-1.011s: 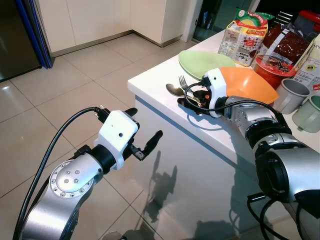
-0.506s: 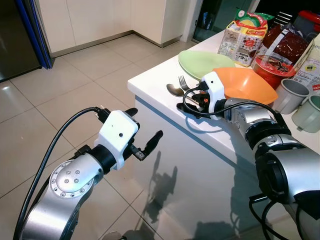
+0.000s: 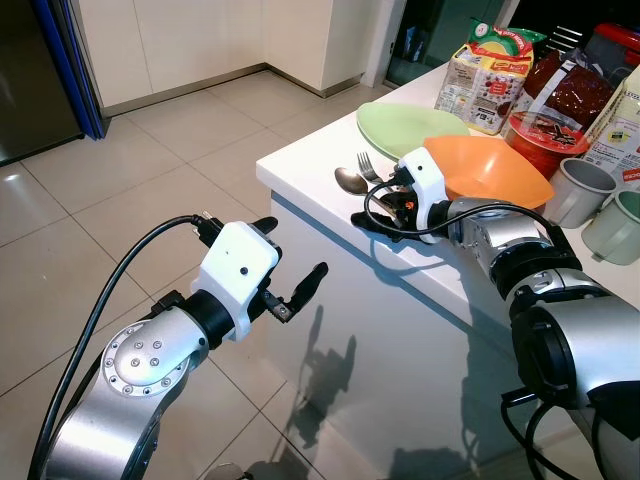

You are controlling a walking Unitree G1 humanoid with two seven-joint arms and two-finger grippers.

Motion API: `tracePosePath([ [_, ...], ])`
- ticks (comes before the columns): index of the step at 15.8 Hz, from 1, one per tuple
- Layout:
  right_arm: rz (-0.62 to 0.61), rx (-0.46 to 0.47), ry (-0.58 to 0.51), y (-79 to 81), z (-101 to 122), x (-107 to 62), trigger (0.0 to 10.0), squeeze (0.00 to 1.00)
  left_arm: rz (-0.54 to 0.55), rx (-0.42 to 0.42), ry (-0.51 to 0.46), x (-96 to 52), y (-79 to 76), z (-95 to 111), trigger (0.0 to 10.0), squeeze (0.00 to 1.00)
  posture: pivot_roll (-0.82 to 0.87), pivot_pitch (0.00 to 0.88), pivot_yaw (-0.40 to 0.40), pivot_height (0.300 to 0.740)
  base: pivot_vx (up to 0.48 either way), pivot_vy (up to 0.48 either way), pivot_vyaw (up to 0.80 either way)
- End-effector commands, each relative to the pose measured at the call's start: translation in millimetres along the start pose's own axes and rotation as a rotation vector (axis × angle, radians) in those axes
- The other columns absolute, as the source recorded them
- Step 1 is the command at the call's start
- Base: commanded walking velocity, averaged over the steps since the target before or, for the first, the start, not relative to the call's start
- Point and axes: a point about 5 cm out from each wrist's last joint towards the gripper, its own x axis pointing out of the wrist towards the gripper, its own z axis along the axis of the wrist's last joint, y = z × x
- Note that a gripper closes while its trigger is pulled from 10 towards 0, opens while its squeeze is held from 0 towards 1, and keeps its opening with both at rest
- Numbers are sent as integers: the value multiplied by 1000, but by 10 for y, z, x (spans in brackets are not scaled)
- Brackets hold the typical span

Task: Setting the table

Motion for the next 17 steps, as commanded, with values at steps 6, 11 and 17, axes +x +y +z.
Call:
tracePosePath([
  [6, -64, 39, 31, -38, -113, -7, 10000, 0, -16, 1, -18, 32, -22, 31, 10000, 0, 102, 44, -134, 740, 0, 0, 0],
  [11, -82, 78, 53, -22, -221, 15, 10000, 0, -45, -8, -14, 30, -49, 30, 10000, 0, 103, 45, -132, 740, 0, 0, 0],
  [17, -74, 89, 54, -9, -226, 24, 0, 0, -51, -8, -13, 30, -52, 31, 10000, 0, 104, 38, -129, 740, 0, 0, 0],
])
